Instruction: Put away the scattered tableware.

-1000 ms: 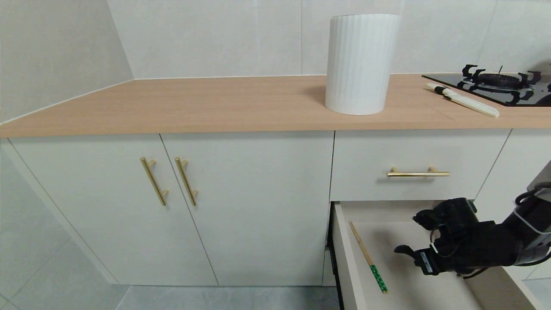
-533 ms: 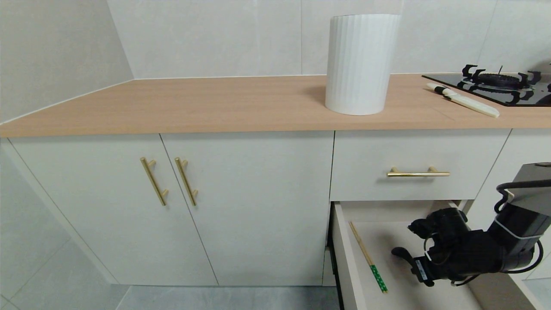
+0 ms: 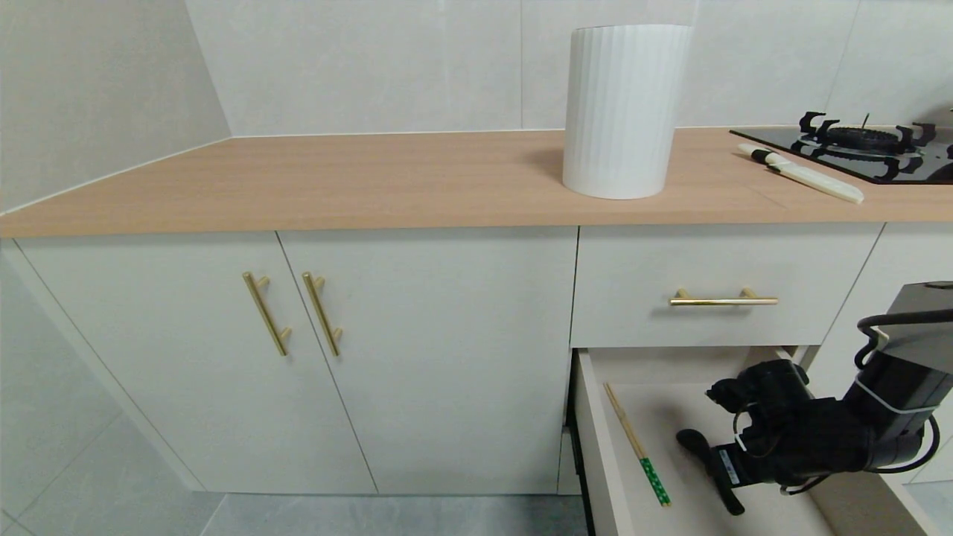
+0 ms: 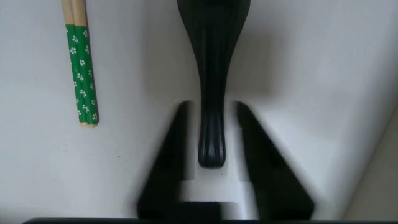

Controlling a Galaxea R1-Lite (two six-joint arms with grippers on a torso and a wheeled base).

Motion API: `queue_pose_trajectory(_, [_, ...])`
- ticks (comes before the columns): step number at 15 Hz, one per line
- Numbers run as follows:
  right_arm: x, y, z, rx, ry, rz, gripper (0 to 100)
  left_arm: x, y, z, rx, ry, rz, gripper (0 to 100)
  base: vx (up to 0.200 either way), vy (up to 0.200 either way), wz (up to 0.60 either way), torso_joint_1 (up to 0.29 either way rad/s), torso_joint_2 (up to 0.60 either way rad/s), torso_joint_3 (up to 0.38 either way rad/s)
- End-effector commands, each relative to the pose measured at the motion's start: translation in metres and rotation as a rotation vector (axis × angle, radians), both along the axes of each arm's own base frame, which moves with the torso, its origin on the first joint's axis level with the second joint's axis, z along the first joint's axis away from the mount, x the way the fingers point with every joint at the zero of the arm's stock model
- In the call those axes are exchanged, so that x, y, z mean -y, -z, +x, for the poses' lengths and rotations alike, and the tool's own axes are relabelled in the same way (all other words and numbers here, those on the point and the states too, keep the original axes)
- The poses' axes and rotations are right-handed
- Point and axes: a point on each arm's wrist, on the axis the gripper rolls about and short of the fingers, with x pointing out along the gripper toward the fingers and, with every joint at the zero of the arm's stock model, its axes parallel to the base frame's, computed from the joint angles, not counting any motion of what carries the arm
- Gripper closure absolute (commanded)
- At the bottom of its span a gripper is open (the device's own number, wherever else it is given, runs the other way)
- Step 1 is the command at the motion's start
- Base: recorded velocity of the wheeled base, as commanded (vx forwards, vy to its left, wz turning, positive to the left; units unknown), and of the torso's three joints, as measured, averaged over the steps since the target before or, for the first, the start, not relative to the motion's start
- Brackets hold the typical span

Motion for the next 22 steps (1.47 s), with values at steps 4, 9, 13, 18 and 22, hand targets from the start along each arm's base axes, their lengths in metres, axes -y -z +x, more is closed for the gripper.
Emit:
queue_pose_trajectory(4, [0.000, -0.002, 0.000, 0.007, 0.000, 0.001, 0, 0.000, 0.000, 0.000, 0.000, -0.001, 0.000, 0, 0.000, 0.000, 0.00, 0.000, 0.00, 0.000])
queue_pose_trajectory(9, [0.001, -0.056, -0.010, 0.142, 0.026, 0.038, 0, 0.000, 0.000, 0.000, 0.000, -0.001, 0.000, 0, 0.000, 0.000, 0.00, 0.000, 0.00, 0.000])
queue_pose_trajectory(13, [0.003, -0.128, -0.047, 0.202, 0.016, 0.047, 0, 0.000, 0.000, 0.000, 0.000, -0.001, 0.000, 0, 0.000, 0.000, 0.00, 0.000, 0.00, 0.000])
queue_pose_trajectory(18, [-0.005, -0.177, -0.089, 0.185, -0.020, 0.065, 0, 0.000, 0.000, 0.000, 0.000, -0.001, 0.000, 0, 0.000, 0.000, 0.00, 0.000, 0.00, 0.000])
queue_pose_trajectory(22, [-0.009, -0.168, -0.099, 0.132, -0.016, 0.069, 0, 0.000, 0.000, 0.000, 0.000, -0.001, -0.003, 0, 0.000, 0.000, 0.00, 0.000, 0.00, 0.000])
